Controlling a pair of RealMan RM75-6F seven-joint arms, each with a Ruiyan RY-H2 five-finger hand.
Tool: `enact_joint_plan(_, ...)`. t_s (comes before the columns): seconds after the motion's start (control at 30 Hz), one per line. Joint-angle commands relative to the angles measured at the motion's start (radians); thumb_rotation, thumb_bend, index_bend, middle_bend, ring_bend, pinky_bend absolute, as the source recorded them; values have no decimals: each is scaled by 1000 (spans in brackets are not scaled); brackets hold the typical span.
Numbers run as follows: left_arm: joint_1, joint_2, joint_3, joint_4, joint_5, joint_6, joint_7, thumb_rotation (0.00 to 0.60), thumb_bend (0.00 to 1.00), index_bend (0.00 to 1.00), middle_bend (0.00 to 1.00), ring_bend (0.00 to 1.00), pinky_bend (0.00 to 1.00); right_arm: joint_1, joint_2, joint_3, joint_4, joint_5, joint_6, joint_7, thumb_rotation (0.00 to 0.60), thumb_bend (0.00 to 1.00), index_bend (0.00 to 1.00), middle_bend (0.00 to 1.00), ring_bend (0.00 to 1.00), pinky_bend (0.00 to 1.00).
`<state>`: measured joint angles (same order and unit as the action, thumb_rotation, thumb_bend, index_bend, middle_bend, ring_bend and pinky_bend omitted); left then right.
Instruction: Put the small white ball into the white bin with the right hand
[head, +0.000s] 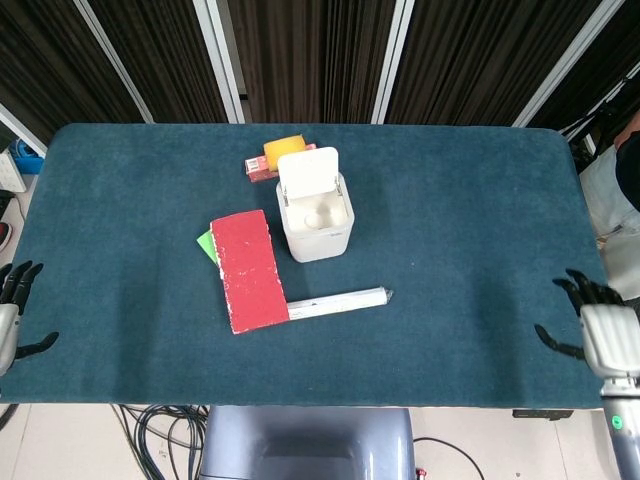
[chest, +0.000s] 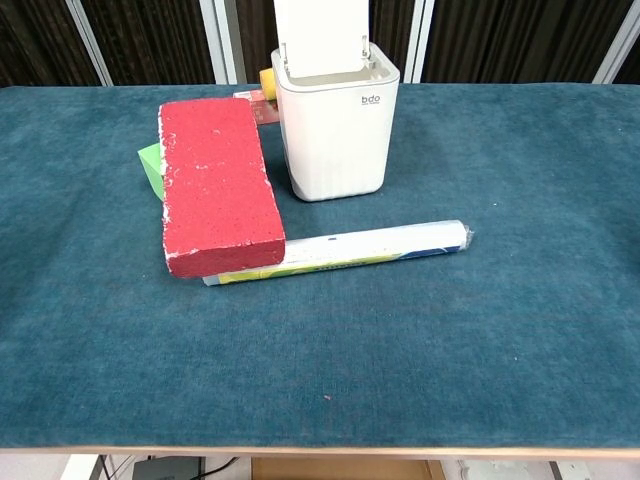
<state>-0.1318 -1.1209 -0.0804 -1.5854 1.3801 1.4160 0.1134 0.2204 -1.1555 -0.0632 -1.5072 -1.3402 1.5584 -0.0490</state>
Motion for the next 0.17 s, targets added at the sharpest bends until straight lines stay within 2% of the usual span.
enact_joint_plan(0.03, -3, -2, 1, 3, 0, -5, 0, 600, 161, 144, 142, 30, 6, -48, -47, -24, 34, -36, 39, -37, 600, 146, 223, 202, 229, 260)
enact_joint_plan(0.17, -1, -2, 2, -3, -2, -5, 2, 600, 162, 143, 142, 30, 6, -61, -67, -23, 49, -60, 34, -28, 600, 146, 223, 203, 229, 260)
